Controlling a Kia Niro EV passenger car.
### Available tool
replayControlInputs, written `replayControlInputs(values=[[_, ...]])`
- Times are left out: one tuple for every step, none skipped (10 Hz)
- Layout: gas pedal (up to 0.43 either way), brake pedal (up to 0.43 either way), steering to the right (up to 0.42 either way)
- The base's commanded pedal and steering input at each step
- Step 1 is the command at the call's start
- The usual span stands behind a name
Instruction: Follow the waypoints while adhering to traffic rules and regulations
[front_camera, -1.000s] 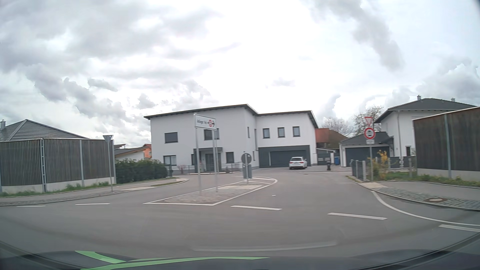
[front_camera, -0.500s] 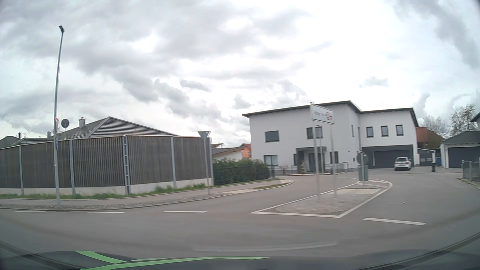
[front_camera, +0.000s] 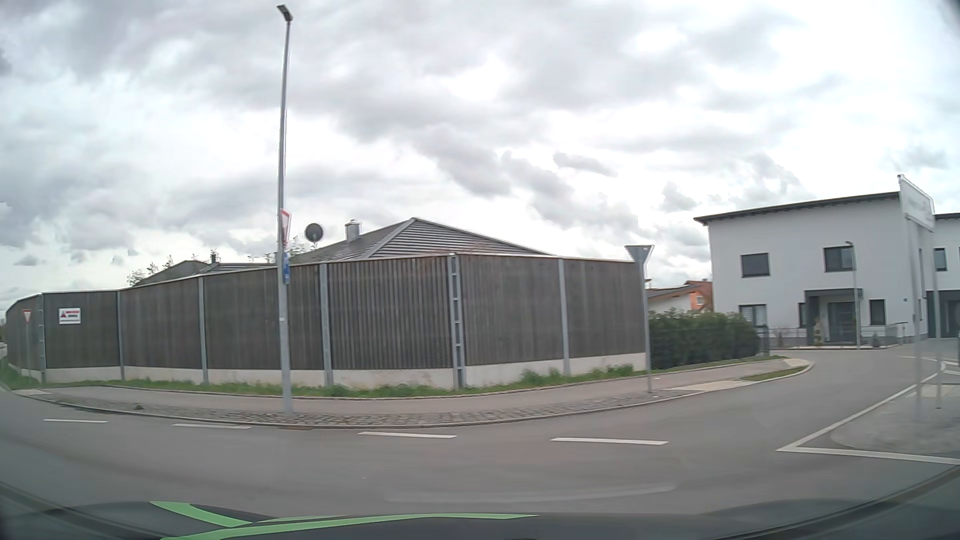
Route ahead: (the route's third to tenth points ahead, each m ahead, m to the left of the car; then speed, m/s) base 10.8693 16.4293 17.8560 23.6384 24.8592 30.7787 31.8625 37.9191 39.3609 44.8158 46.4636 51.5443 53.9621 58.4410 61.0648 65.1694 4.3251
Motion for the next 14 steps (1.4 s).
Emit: replayControlInputs(values=[[0.118, 0.0, -0.649], [0.13, 0.0, -0.648], [0.138, 0.0, -0.644], [0.138, 0.0, -0.634], [0.138, 0.0, -0.62], [0.157, 0.0, -0.597], [0.169, 0.0, -0.571], [0.177, 0.0, -0.54], [0.197, 0.0, -0.512], [0.197, 0.0, -0.487], [0.209, 0.0, -0.459], [0.228, 0.0, -0.425], [0.24, 0.0, -0.387], [0.248, 0.0, -0.348]])
